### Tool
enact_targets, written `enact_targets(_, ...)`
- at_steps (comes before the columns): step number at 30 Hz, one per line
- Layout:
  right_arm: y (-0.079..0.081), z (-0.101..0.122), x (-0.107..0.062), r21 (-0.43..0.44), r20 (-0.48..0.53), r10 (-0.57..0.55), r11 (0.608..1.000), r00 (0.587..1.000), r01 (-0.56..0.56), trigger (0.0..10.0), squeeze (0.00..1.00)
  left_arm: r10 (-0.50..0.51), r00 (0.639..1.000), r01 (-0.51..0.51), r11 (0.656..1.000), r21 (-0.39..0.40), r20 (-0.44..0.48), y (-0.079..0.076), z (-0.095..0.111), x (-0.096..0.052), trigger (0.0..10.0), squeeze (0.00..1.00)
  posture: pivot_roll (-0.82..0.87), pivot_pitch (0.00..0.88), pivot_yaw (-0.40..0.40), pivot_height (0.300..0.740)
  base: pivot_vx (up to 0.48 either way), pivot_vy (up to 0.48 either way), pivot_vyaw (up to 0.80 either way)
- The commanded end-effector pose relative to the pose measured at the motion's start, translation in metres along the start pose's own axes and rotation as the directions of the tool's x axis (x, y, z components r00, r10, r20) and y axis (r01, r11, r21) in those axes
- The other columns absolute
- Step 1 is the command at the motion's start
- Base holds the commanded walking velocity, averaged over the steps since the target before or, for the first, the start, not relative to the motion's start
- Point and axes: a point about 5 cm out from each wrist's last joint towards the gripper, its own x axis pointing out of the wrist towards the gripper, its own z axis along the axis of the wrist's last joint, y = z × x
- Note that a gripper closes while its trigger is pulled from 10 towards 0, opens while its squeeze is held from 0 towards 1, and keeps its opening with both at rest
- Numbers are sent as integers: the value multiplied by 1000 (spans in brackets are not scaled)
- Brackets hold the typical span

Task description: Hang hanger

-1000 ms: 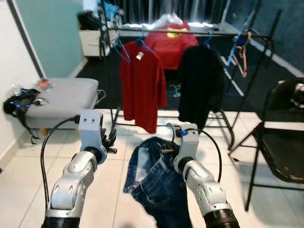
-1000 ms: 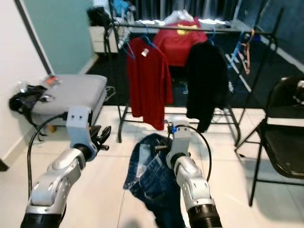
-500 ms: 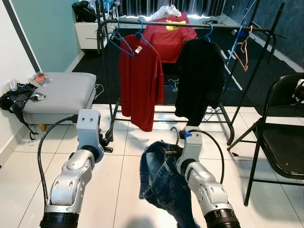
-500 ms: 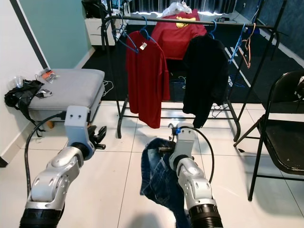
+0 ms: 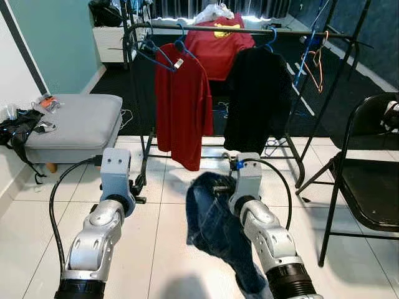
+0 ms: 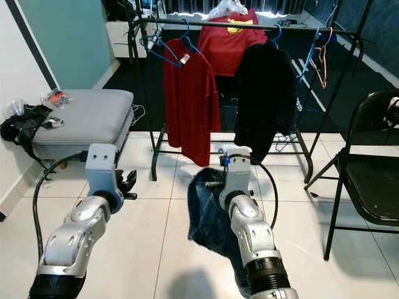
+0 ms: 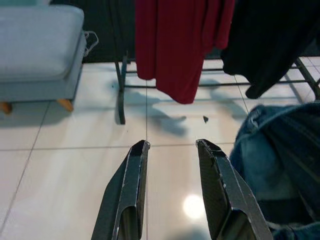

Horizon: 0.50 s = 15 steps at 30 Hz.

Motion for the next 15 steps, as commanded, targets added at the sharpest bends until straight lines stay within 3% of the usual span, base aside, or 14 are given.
enact_targets(1, 3, 11, 0, 14, 53, 41, 999, 998, -42, 10000, 0, -15, 1000, 16, 999, 32, -24, -2, -7, -1, 10000, 0, 75, 12, -7, 740, 0, 0, 0)
enact_targets(5, 8, 12, -3, 29, 62, 102, 994, 993, -104, 10000, 0, -29, 999, 30, 999, 25, -28, -3, -8, -3, 10000, 0, 70, 17, -10, 740, 0, 0, 0)
enact_targets(7, 7, 10, -2, -6, 55, 88, 996, 995, -88, 10000, 0, -25, 999, 26, 999, 20, -35, -2, -11, -3, 10000, 0, 69, 23, -12, 740, 0, 0, 0)
enact_targets(8, 6, 8, -2, -50, 46, 69, 997, 997, -67, 10000, 0, -27, 999, 28, 999, 21, -38, -2, -13, -3, 10000, 0, 67, 10, -10, 740, 0, -480, 0)
enact_targets(10, 6, 8, -2, -50, 46, 69, 997, 997, -67, 10000, 0, -27, 999, 28, 999, 21, -38, -2, -13, -3, 10000, 0, 67, 10, -10, 740, 0, -480, 0)
enact_targets(12, 3, 7, -2, -126, 38, 42, 991, 998, -37, 10000, 0, -51, 998, 53, 998, 40, -32, -5, -12, -5, 10000, 0, 65, 3, -10, 740, 0, -480, 0)
enact_targets(15, 0, 7, 0, -143, 38, 27, 989, 999, -21, 10000, 0, -48, 998, 49, 999, 24, -48, -6, -13, -3, 10000, 0, 66, 11, -12, 740, 0, -320, 0)
